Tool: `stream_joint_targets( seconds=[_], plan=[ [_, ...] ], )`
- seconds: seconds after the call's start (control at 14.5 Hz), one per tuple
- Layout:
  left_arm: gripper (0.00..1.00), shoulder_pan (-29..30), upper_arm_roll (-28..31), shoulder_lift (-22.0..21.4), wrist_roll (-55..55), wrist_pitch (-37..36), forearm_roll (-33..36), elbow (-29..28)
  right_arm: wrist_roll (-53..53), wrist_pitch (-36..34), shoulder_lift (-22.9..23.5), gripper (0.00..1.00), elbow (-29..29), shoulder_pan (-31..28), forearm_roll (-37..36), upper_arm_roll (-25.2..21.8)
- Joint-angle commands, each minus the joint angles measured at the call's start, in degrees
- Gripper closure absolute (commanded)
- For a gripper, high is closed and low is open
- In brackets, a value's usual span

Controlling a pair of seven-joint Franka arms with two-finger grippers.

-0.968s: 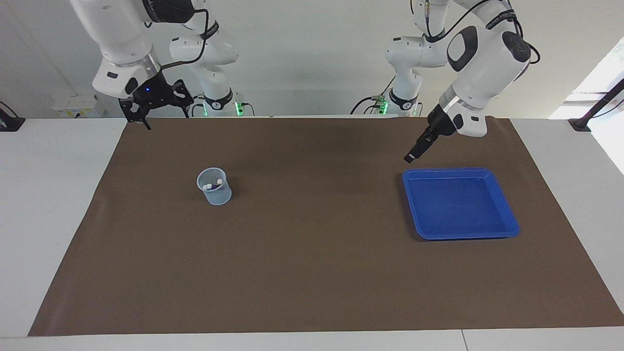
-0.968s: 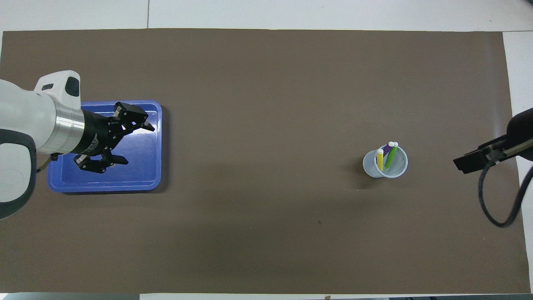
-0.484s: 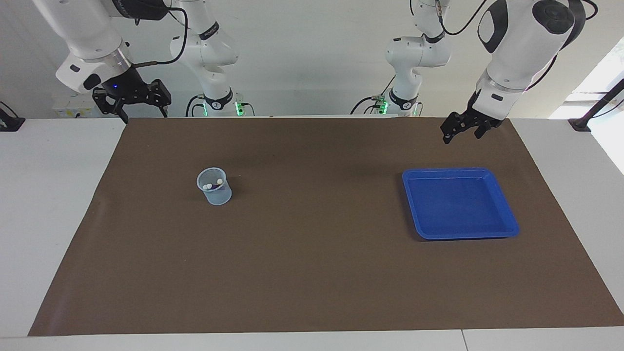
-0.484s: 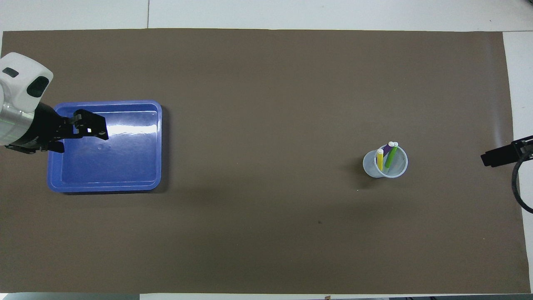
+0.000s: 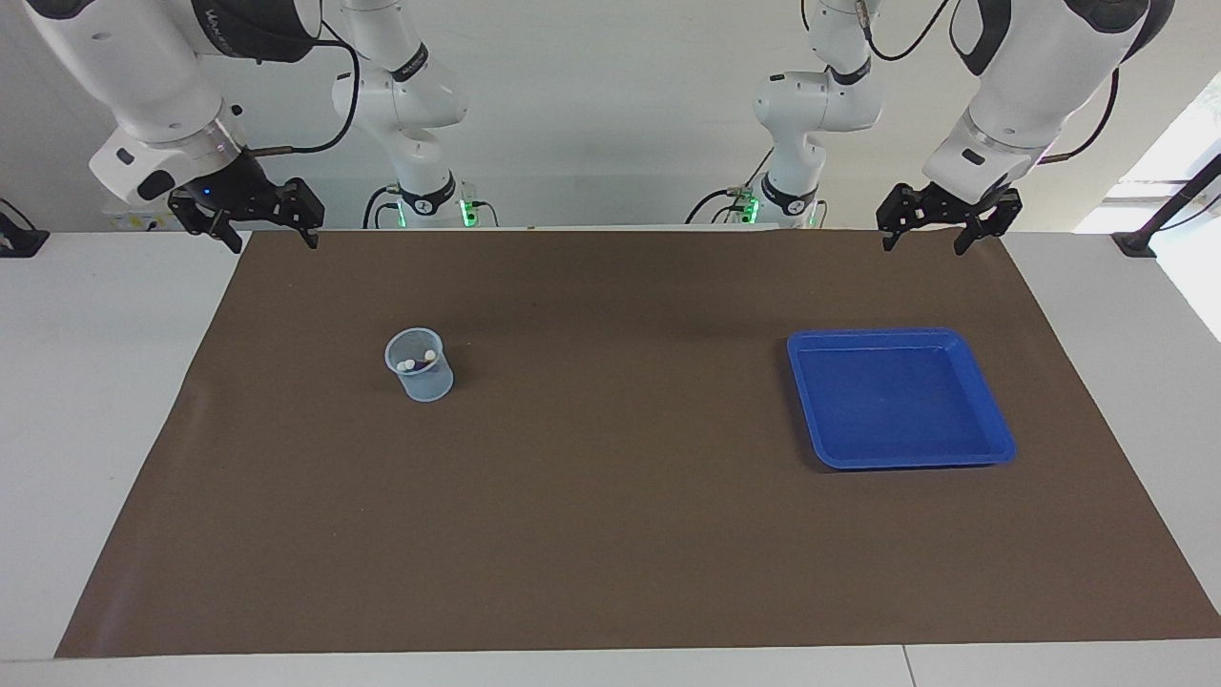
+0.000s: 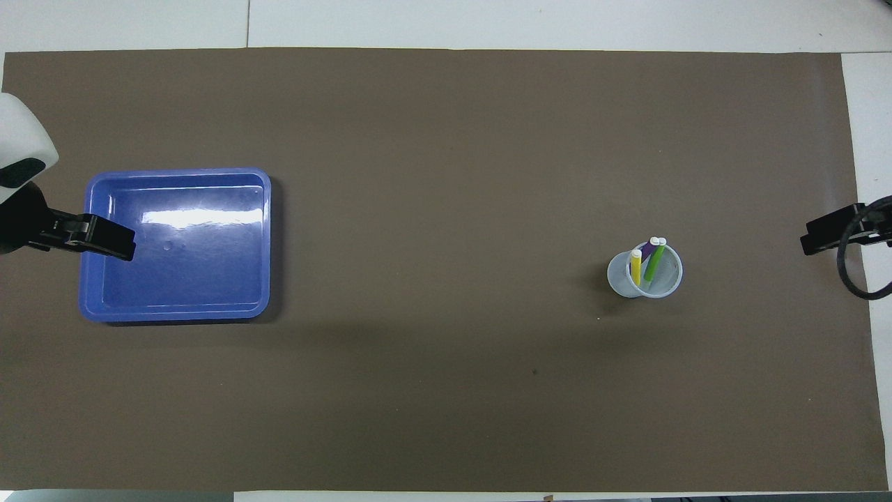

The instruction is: Transfer and insert pens with both arms

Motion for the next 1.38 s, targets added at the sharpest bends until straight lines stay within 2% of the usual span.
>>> stream_joint_targets(
  seconds=[0.0,0.41,0.62,1.31],
  plan=[
    [0.00,1.3,-0.1,-1.7,-0.1,3.0,-1.4,-2.7,1.3,-0.8,-0.7,0.00,0.4,2.1,-1.0,-1.9],
    [0.00,0.2,0.6,-1.2,-0.7,2.5,-1.4,-2.3,2.1,-0.5,-0.4,0.00,0.6,1.6,-0.9,-1.3],
    [0.00,-2.0,3.3,-1.0,-0.7,1.8,-1.4,-1.8,2.2,-0.4,-0.2,0.00,0.4,-2.2,-0.3,2.3],
    [0.00,-1.2,3.4,-1.4,-1.0,2.0,-1.8,-1.9,2.2,-0.6,-0.4,0.00,0.8,-2.2,0.1,2.2]
  ],
)
